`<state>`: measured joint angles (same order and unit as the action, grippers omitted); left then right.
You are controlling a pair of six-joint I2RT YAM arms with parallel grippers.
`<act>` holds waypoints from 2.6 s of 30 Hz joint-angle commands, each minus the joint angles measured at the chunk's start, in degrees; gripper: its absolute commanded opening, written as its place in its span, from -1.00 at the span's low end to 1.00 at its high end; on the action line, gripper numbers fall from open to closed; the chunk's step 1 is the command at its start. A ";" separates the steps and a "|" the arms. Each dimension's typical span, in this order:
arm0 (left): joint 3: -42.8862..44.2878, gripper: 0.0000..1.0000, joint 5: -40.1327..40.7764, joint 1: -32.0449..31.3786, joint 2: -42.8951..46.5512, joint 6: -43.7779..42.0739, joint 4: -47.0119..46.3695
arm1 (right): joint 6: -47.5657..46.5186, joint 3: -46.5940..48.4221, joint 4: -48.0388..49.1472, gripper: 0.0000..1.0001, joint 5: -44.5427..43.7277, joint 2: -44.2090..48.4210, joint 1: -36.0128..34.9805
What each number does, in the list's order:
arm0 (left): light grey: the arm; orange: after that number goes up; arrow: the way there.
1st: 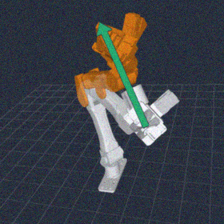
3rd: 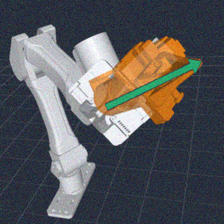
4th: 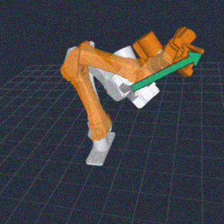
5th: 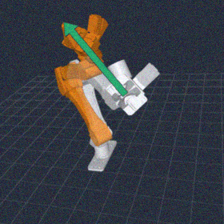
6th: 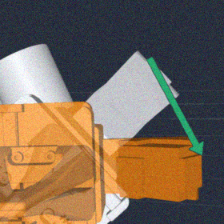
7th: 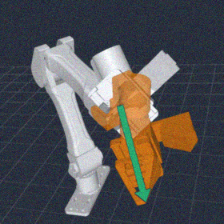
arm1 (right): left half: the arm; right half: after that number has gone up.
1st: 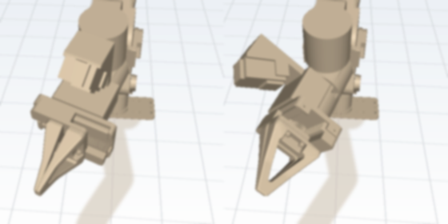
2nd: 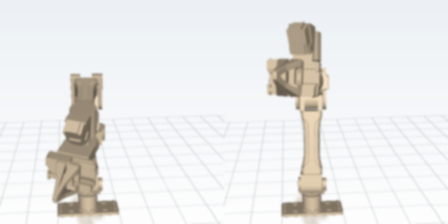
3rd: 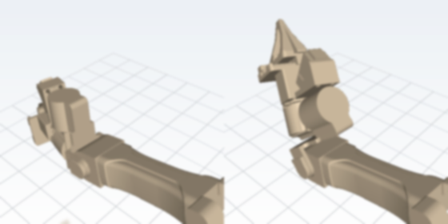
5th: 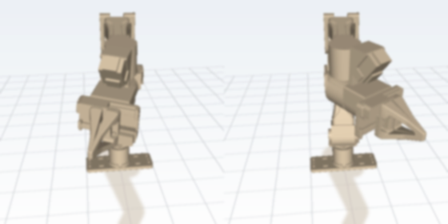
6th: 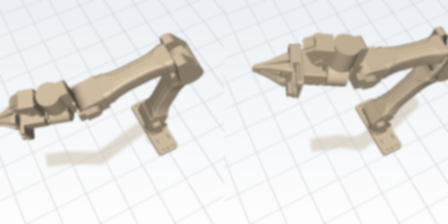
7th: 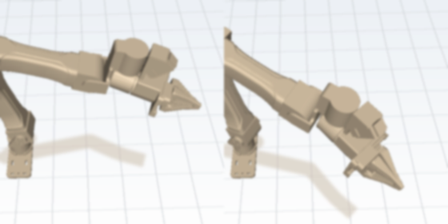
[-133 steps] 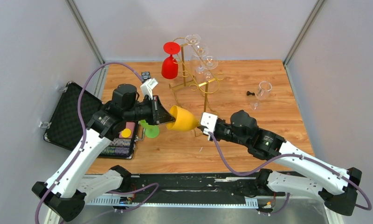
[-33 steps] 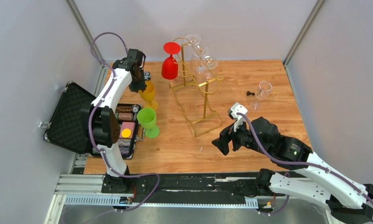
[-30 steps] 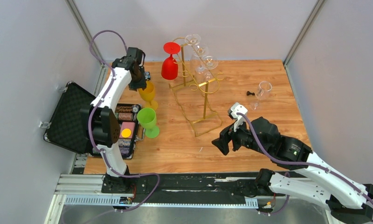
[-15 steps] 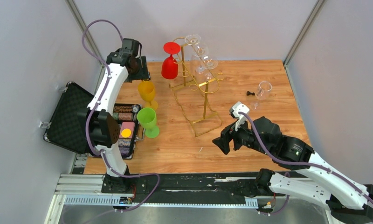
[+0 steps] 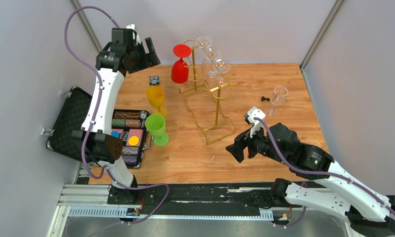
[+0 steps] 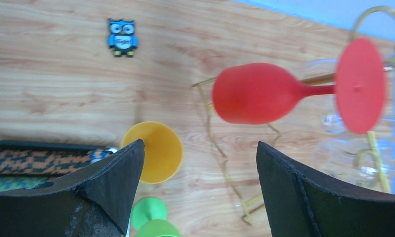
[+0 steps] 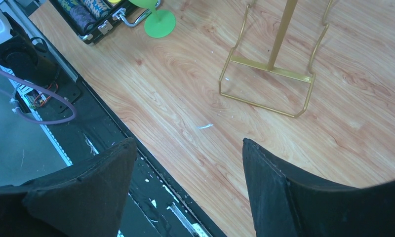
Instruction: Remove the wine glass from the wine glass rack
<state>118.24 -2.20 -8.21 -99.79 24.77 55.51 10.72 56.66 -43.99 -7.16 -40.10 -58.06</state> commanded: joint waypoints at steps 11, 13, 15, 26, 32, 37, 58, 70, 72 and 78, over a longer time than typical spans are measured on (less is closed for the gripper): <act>2.19 0.83 -23.01 1.95 -0.52 15.43 -15.57 | 1.75 2.93 -0.71 0.55 -0.91 -0.16 -0.04; 2.29 0.83 -24.61 2.01 -1.28 17.00 -17.17 | 1.84 2.86 -0.80 0.55 -0.87 -0.23 -0.03; 2.34 0.83 -25.95 2.05 -1.99 18.25 -18.25 | 1.85 2.79 -0.84 0.55 -0.97 -0.15 -0.04; 0.00 0.75 -31.77 2.01 -4.79 25.39 -26.04 | 1.59 2.91 -0.83 0.54 -0.99 -0.43 -0.04; -0.45 0.65 -33.62 1.97 -6.73 27.62 -28.41 | 1.41 3.01 -0.77 0.53 -1.10 -0.39 -0.04; -2.01 0.57 -34.92 1.88 -7.32 29.51 -31.12 | 1.32 2.84 -0.79 0.52 -1.10 -0.34 -0.08; -2.62 -0.21 -37.33 0.44 -8.93 31.34 -33.64 | 1.83 1.97 -0.79 0.38 -0.55 0.64 -0.06; -2.43 -0.71 -38.05 0.30 -8.94 31.68 -34.08 | 2.47 2.05 -1.23 0.33 -0.40 1.42 -0.04; -2.33 -0.78 -38.06 0.30 -8.93 31.53 -33.88 | 2.46 2.05 -1.19 0.33 -0.39 1.38 -0.08; -1.53 -1.00 -37.96 0.30 -9.10 31.27 -33.33 | 2.68 2.31 -1.31 0.31 -0.31 1.33 -0.08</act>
<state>114.78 -38.52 -7.49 -109.14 56.55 24.56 12.21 57.41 -45.65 -7.42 -39.20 -58.06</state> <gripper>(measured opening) 0.081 0.658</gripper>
